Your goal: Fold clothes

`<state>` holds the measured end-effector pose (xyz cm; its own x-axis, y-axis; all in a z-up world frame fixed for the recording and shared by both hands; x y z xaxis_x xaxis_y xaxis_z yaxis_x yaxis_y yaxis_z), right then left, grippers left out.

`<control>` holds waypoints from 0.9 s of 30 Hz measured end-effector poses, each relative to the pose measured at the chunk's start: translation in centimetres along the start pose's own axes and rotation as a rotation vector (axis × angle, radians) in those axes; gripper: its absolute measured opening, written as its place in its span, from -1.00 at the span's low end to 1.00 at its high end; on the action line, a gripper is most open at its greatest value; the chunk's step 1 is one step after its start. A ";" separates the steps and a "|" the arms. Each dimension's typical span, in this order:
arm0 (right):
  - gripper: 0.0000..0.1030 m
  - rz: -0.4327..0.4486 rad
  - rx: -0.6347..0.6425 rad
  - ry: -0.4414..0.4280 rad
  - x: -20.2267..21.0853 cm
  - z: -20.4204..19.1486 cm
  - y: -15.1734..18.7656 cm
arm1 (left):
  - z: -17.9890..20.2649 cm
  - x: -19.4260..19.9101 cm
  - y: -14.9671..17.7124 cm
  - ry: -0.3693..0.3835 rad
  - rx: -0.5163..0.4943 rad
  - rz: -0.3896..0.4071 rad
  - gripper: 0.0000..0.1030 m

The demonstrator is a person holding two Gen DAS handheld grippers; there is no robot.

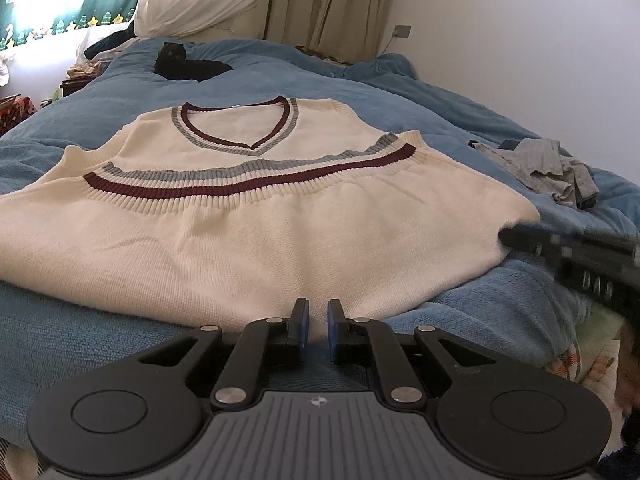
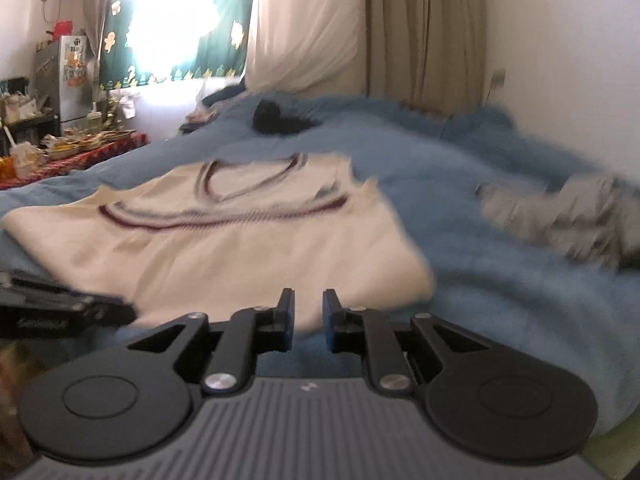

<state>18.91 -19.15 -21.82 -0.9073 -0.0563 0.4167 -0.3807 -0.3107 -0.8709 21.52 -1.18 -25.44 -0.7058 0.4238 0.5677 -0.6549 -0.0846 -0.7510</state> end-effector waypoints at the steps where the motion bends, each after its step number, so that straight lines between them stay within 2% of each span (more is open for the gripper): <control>1: -0.70 0.000 0.026 0.026 -0.4 0.3 -0.2 | 0.0 0.0 0.0 0.000 -0.001 -0.001 -0.80; 6: -0.71 -0.078 0.137 0.085 -2.5 1.1 1.2 | 0.0 0.1 0.0 0.004 0.003 -0.003 -0.80; 11: -0.71 -0.114 0.067 0.078 -1.7 2.7 3.2 | -0.1 0.1 0.0 0.007 0.008 -0.002 -0.80; 15: -0.70 -0.076 0.025 0.072 -0.3 3.2 2.3 | -0.1 0.1 0.0 0.007 0.010 -0.003 -0.80; 17: -0.70 -0.029 0.033 0.066 0.4 3.3 1.1 | -0.1 0.1 0.0 0.008 0.012 -0.003 -0.80; 20: -0.70 -0.007 0.067 0.065 -0.1 3.0 -0.2 | -0.1 0.1 0.0 0.006 0.012 -0.003 -0.80; 27: -0.72 -0.111 0.069 0.085 -2.9 3.8 2.0 | -0.1 0.1 0.0 0.009 0.014 -0.003 -0.80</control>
<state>21.43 -23.21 -23.78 -0.8732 0.0618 0.4835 -0.4692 -0.3753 -0.7994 21.44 -1.04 -25.40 -0.7013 0.4319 0.5672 -0.6610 -0.0960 -0.7442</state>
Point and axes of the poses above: each gripper's, at about its wrist camera, not at the fingertips, and x roughly against the way its jaws point, z to its right, y to its underside, the point moved 7 cm from there along -x, roughly the way its jaws point, and after that the axes turned 10 degrees about x, right-handed, at the moved point
